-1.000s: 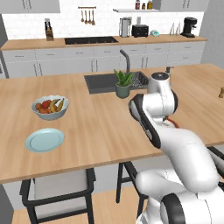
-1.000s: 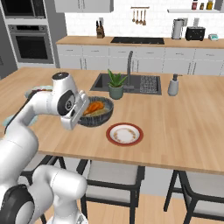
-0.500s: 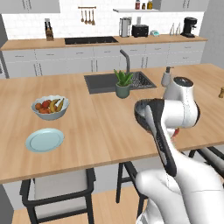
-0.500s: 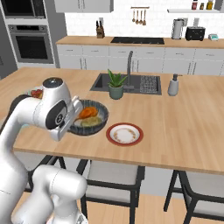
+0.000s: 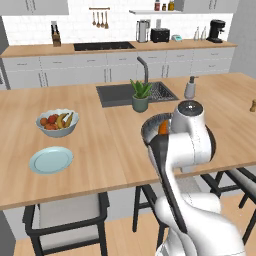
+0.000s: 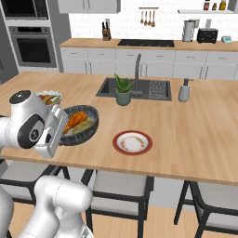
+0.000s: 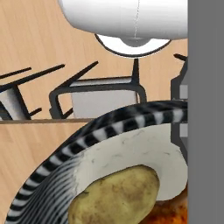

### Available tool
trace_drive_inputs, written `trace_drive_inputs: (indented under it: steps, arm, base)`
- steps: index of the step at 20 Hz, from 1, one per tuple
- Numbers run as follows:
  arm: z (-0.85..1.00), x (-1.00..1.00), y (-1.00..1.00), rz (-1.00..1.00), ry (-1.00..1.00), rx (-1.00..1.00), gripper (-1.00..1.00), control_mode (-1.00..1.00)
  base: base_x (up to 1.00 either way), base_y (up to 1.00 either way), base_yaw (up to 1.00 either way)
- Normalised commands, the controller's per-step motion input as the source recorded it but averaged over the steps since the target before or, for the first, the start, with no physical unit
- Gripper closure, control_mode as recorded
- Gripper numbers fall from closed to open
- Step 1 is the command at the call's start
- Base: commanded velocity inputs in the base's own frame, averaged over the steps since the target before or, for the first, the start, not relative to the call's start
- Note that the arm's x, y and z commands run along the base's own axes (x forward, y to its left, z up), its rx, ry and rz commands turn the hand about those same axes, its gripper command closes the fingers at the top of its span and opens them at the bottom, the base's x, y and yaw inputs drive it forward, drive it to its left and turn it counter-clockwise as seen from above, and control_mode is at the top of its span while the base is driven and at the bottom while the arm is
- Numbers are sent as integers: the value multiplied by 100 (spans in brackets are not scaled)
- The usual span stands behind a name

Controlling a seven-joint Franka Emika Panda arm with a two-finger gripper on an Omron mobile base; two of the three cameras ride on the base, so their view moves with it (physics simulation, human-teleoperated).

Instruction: Pick the chicken drumstick and potato from their plates and place them in the bowl. Then put the bowl in the fridge.

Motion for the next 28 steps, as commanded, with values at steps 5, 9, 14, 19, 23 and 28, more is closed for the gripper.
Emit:
trace_drive_inputs:
  steps: [5,9,14,19,23,28]
  arm:
    - [4,-1,-12,13,2,-5,100,-100]
    - [10,0,-27,2,3,21,100,-100]
    - [0,0,-14,0,0,13,100,-100]
    - [0,0,0,0,0,0,100,-100]
    - [0,0,0,0,0,0,100,-100]
    - [0,-15,3,1,0,0,100,-100]
  base:
    - [0,0,0]
    - [0,0,0]
    - [0,0,0]
    - [0,0,0]
    - [0,0,0]
    - [0,0,0]
